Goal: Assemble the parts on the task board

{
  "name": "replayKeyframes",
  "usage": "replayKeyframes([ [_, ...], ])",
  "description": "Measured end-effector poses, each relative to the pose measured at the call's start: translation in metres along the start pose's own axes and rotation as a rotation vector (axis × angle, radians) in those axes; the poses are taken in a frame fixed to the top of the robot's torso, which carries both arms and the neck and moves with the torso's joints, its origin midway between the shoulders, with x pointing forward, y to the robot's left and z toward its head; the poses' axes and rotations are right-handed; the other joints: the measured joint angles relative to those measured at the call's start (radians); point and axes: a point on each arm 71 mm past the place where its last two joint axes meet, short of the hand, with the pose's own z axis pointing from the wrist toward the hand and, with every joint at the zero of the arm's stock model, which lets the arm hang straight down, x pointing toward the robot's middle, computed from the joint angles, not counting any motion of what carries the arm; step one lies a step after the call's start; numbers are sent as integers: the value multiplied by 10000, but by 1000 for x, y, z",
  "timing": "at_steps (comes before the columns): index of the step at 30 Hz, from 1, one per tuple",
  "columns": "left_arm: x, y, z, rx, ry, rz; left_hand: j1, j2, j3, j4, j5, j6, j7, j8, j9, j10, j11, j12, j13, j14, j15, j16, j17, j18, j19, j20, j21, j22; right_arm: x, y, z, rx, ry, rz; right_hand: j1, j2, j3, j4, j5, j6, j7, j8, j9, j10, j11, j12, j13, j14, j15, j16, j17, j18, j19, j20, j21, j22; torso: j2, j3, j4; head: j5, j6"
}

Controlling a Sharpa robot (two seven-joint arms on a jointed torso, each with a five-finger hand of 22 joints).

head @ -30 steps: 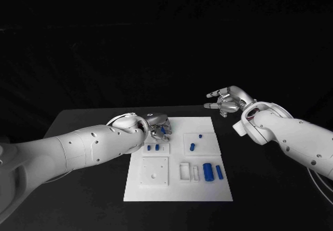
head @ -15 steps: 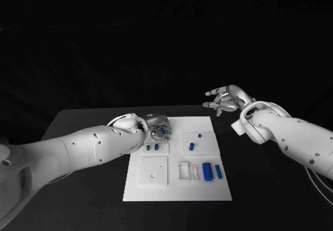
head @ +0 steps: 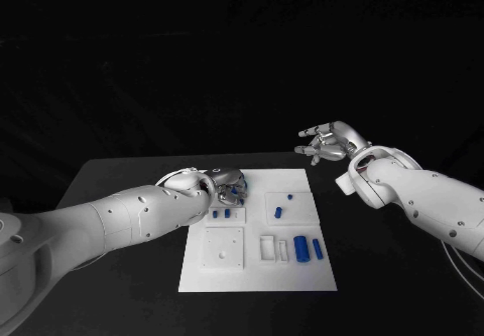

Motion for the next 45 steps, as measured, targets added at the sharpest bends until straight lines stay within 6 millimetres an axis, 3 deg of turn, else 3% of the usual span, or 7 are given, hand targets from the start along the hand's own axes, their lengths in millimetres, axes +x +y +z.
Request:
replayKeyframes([
  [3, 0, 1, 1, -25, -6, 1, 0, 0, 24, 24, 0, 0, 0, 0, 0, 86, 24, 0, 0, 0, 0, 79, -4, 4, 0, 0, 84, 15, 0, 0, 0, -20, -61, 27, 0, 0, 0, 0, 0, 55, -15, 0, 0, -100, 12, 541, -711, -44, -16, 211, -353, -110, 1, 0, 92, -670, 0, 4, 0, -11, -8],
  [18, 2, 4, 3, -117, -113, -2, -25, 160, 191, 72, 0, 342, 18, 0, 1, 521, -121, 0, 1, 38, -37, 433, -29, 1, -56, -58, 683, 14, -1, 1, 0, -104, -249, 129, 0, 0, 0, 0, 0, 170, -31, 0, 0, -94, 17, 545, -750, -46, -13, 210, -371, -154, 1, 0, 93, -706, 0, 2, 6, -53, -42],
  [28, 3, 2, 5, -88, -90, -8, -25, 159, 193, 70, -1, 342, 18, 0, -11, 569, -103, 0, 1, 37, -37, 588, -19, -5, -148, -38, 958, 14, 0, 2, 1, -143, -255, 175, 0, 0, -1, 1, 0, 170, -32, 0, 0, -94, 17, 544, -749, -46, -13, 210, -370, -154, 0, -1, 173, -705, 0, 1, 11, -64, -63],
  [35, 9, -2, 6, -31, 62, -56, -25, 160, 255, 8, 0, -244, 10, 0, -51, 297, 20, -1, -13, 75, 1, 659, -19, 0, -187, -3, 1010, -56, 0, 3, 1, -157, -256, 191, 0, 0, -1, 1, 0, 169, -32, 0, 0, -93, 18, 544, -749, -45, -13, 209, -369, -154, 0, -1, 173, -705, -1, 1, 6, -75, -88],
  [37, 9, -2, 6, -52, 87, -59, -56, 128, 255, 8, 0, -404, -9, 0, -51, 167, 43, -1, -12, 74, 2, 659, -27, 130, -187, -3, 1010, -14, 0, 3, 1, -162, -256, 195, 0, 0, -1, 1, 0, 175, -26, 0, 0, -93, 17, 544, -745, -45, -13, 208, -369, -154, 0, -1, 173, -705, -2, 0, 7, -83, -92],
  [45, 8, -3, 8, -120, 218, -17, -66, 118, 356, -12, 98, -107, 109, 0, -51, 152, 50, 0, -19, 74, 2, 813, -33, 146, -186, -3, 1106, -17, 0, 3, 1, -175, -254, 208, 0, 0, -1, 1, 0, 206, 1, 0, 0, -92, 18, 543, -736, -45, -14, 207, -368, -154, 0, -1, 173, -704, -5, 3, 12, -94, -113],
])
